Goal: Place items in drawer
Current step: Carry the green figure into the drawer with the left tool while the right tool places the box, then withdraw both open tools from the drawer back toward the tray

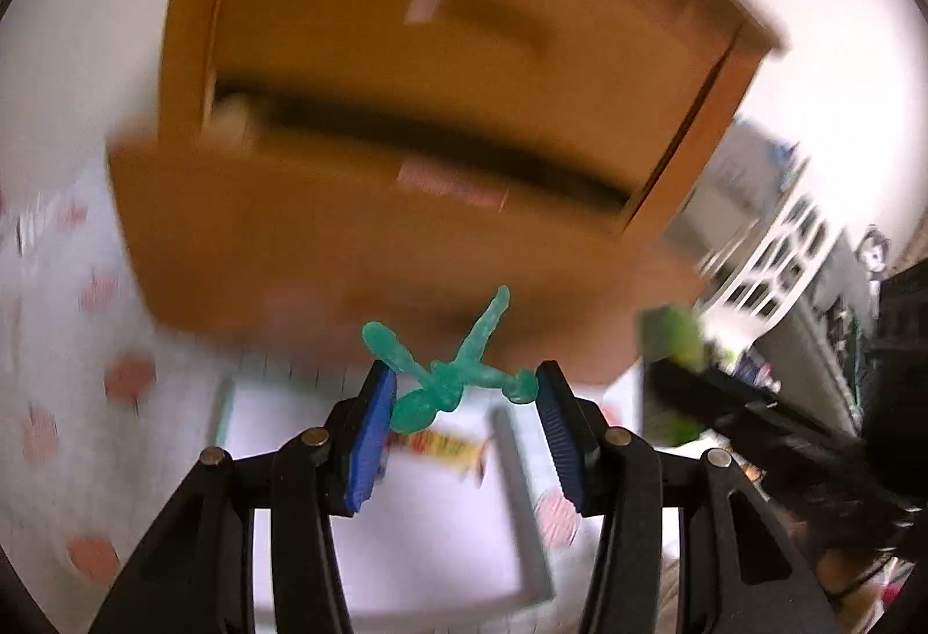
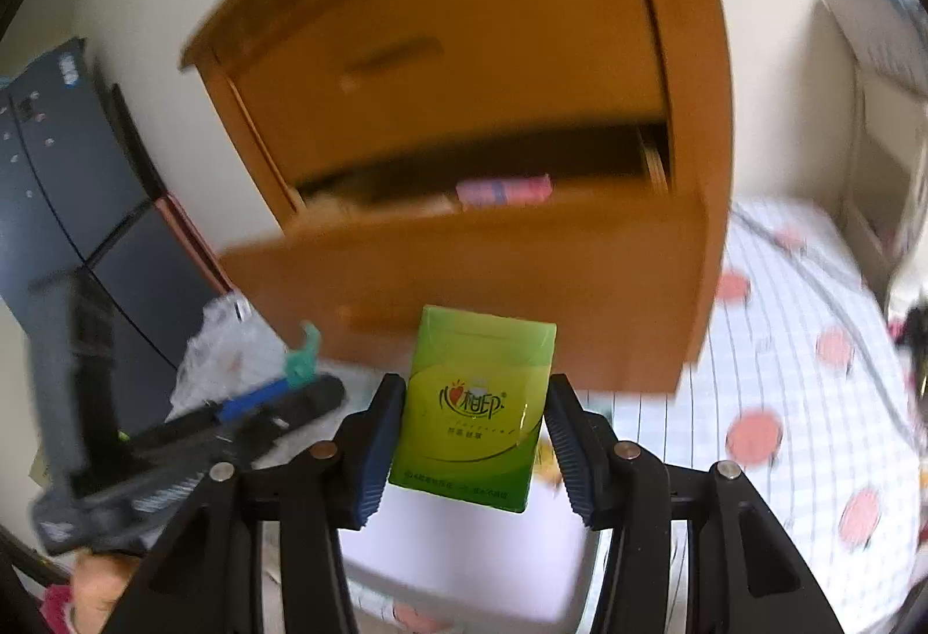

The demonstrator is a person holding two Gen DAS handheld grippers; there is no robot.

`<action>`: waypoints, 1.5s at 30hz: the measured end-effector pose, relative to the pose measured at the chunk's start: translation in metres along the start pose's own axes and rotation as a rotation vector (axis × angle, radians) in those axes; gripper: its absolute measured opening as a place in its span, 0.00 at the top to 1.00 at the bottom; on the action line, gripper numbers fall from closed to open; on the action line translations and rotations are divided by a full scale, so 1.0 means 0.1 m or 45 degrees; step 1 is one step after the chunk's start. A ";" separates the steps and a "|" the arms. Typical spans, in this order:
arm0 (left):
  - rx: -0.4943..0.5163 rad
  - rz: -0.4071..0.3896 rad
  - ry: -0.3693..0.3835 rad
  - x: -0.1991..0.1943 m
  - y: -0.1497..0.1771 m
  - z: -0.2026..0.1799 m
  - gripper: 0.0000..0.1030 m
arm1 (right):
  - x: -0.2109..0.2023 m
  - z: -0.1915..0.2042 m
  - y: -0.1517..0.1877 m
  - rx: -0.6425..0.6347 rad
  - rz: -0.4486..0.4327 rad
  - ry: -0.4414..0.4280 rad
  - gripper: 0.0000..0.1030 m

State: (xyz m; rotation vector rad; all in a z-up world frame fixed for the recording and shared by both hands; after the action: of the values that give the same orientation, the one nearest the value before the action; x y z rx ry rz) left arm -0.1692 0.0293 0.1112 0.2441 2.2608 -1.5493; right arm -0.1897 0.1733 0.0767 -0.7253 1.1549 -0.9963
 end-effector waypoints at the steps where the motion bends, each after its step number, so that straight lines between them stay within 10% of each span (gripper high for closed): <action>1: 0.025 -0.033 0.014 -0.01 -0.15 -0.04 0.50 | 0.00 0.02 -0.11 -0.005 -0.020 -0.003 0.50; 9: 0.107 -0.088 -0.043 0.18 -0.86 -0.06 0.50 | 0.22 0.14 -0.80 -0.068 -0.075 0.018 0.49; 20: 0.011 0.014 -0.180 0.54 -0.88 0.31 0.49 | 0.76 0.09 -0.88 -0.146 0.053 0.127 0.47; 36: -0.040 0.028 -0.316 0.51 -0.83 0.54 0.16 | 0.77 -0.07 -0.78 -0.106 0.090 0.149 0.00; 45: 0.025 -0.139 -0.379 0.26 -0.88 0.48 0.00 | 0.60 -0.09 -0.78 -0.096 0.051 0.169 0.00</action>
State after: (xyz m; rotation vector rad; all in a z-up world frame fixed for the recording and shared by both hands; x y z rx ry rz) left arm -0.2135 -0.0503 0.1607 -0.1020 2.0552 -1.5465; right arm -0.2136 0.0867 0.1189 -0.7010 1.3233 -0.9833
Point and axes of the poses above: each gripper's, at about its wrist camera, not at the fingertips, and x roughly the way its jaws point, z to its left, y to its underside, the point moved 5 cm from there along x, roughly the way its jaws point, and after that the axes turned 15 degrees about -z, right-handed, at the moved point
